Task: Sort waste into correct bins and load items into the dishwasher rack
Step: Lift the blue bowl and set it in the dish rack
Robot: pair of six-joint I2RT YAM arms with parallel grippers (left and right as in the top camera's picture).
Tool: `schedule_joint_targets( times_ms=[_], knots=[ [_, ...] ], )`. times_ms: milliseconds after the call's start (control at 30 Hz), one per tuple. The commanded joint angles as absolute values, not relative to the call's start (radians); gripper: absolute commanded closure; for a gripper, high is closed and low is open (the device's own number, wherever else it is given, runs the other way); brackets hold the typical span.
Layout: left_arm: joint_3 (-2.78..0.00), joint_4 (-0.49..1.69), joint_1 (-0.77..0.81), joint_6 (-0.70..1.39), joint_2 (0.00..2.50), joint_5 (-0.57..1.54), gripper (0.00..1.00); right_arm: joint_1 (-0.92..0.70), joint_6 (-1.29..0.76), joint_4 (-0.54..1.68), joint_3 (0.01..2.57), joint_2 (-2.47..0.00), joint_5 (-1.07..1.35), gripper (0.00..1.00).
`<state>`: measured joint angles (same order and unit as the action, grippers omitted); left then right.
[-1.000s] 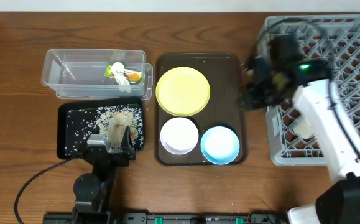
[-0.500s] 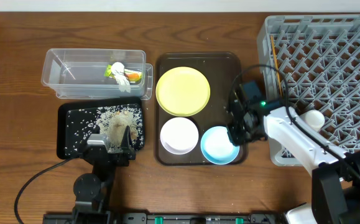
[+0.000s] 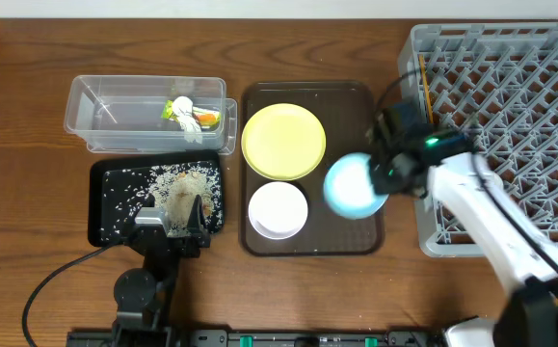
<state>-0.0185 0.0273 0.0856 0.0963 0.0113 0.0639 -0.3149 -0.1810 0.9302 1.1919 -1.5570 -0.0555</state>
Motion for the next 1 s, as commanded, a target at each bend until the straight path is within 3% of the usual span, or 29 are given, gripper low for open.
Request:
schedule_joint_targets(
  times_ms=[0, 267, 600, 800, 967],
  knots=[
    [-0.004, 0.064, 0.08, 0.086, 0.006, 0.068, 0.12, -0.272, -0.31, 0.945, 1.29, -1.474, -0.376, 0.99],
    [-0.004, 0.064, 0.08, 0.086, 0.006, 0.068, 0.12, -0.214, -0.39, 0.913, 1.32, -1.433, -0.958, 0.99],
    [-0.004, 0.064, 0.08, 0.086, 0.006, 0.068, 0.12, -0.175, -0.373, 0.81, 1.32, -1.569, -1.235, 0.99],
    [-0.004, 0.064, 0.08, 0.086, 0.006, 0.068, 0.12, -0.167, -0.33, 0.788, 1.32, -1.692, -1.262, 0.99],
    [-0.004, 0.064, 0.08, 0.086, 0.006, 0.068, 0.12, -0.152, -0.165, 0.682, 1.32, -1.797, -1.327, 0.99]
  ],
)
